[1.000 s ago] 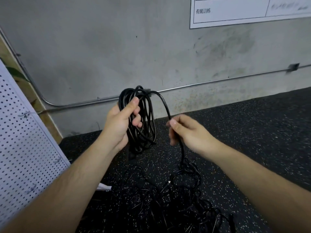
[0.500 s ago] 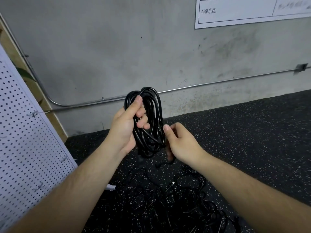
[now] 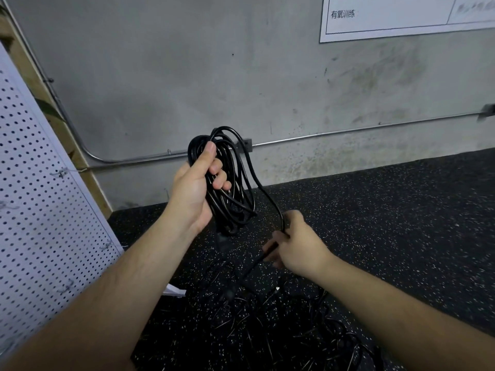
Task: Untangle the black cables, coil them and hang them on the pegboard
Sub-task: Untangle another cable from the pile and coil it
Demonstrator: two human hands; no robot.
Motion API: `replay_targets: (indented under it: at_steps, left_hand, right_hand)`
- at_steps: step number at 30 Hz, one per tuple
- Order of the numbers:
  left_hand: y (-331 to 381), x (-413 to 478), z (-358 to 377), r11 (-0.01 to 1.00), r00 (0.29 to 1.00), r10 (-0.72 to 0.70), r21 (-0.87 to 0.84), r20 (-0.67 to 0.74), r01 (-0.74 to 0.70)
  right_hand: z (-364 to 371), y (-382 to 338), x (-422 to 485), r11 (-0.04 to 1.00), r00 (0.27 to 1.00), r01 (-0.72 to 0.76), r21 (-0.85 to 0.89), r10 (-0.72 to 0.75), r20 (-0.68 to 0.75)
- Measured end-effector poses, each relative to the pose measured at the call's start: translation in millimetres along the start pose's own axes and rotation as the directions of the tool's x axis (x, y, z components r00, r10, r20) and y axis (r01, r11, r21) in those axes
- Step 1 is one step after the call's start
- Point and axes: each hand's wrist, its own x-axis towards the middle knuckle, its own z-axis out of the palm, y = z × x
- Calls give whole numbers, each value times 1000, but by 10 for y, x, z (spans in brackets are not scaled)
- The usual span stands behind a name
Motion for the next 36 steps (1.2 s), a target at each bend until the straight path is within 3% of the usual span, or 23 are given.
replay_targets:
  at_steps: [4,6,9,12,14,16,18,20,22,26,28,33,36]
  left_hand:
    - [44,36,-63,1000,1000,18,13,14,-18]
    - [46,45,-80,1000,1000,25,17,6,-25]
    - [27,46,-68,998,999,48,32,-19,-47]
    - [1,6,-13,996,997,66,68,-27,-64]
    - [-21,-11,9,994,997,70,88,-43,-66]
    - [-46,-4,21,993,997,65,97,-39,-61]
    - [-65,-3,47,995,998,57,80,-22,-55]
    - [-84,-17,69,996,998,69,61,-6,-69]
    - [-94,-38,99,998,998,58,38,-15,-57]
    - [-138,-9,91,1000,997,11,16,-74,-10]
    - [-175,-17,99,999,998,-8,31,-62,10]
    - [-260,-81,210,998,994,-54,27,-90,57]
    - [-299,-63,178,988,995,-53,137,-80,64]
  right_hand:
    - [-137,-139,-72,973,1000,17,231,-16,-7]
    - [-188,-179,-92,933,998,-40,358,18,66]
    - [-244,-249,-110,751,975,-180,635,49,218]
    - [-292,-382,-177,576,938,-249,779,-58,342]
    - [-278,-459,-214,635,916,-197,747,-152,372]
    - [-220,-498,-234,773,926,-73,630,-183,331]
    - [-150,-487,-246,901,958,64,429,-176,227]
    - [-87,-474,-270,966,979,138,219,-167,118]
    - [-24,-492,-300,974,983,177,141,-182,22]
    - [87,-544,-303,937,980,179,300,-143,-138]
    - [142,-545,-296,952,978,167,255,-129,-161]
    - [245,-504,-266,991,984,128,49,-121,-131]
    - [209,-542,-268,985,990,144,-99,-144,6]
